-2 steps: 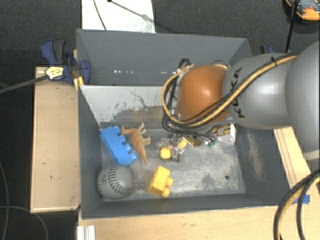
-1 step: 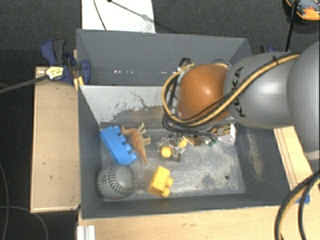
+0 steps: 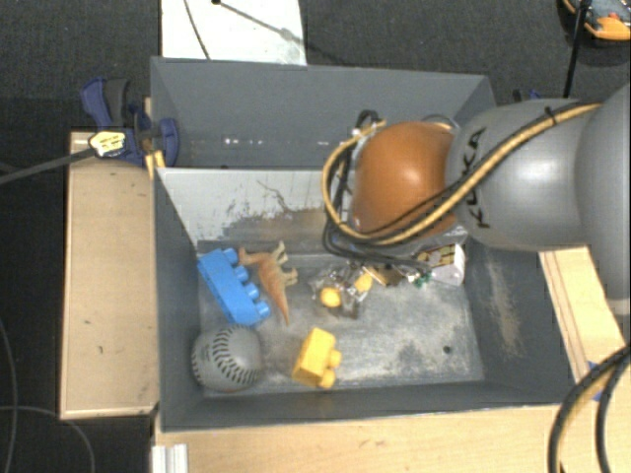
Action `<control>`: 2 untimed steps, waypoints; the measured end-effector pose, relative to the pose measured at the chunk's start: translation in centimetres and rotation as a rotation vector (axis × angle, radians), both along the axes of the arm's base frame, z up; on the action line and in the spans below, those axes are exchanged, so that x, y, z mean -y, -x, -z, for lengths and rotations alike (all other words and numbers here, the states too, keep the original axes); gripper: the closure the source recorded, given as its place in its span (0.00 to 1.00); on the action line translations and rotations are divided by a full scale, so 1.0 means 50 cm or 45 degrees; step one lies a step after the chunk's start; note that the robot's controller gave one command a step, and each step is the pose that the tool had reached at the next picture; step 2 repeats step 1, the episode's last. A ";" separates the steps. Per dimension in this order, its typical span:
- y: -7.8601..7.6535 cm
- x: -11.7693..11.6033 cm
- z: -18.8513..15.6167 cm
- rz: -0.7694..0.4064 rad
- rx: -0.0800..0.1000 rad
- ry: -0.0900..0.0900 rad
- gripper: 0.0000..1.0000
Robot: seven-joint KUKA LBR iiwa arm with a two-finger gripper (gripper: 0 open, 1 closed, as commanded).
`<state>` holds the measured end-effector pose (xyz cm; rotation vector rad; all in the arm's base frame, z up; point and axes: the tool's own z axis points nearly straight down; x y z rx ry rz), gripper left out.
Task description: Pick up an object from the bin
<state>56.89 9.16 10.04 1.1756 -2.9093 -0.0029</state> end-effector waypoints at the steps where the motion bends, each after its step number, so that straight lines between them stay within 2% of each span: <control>1: 0.002 0.000 -0.047 0.002 -0.004 0.000 1.00; 2: 0.002 0.000 -0.047 0.002 -0.004 0.000 1.00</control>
Offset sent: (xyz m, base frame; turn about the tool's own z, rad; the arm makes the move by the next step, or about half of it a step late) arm 0.0001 0.0002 0.0263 0.0000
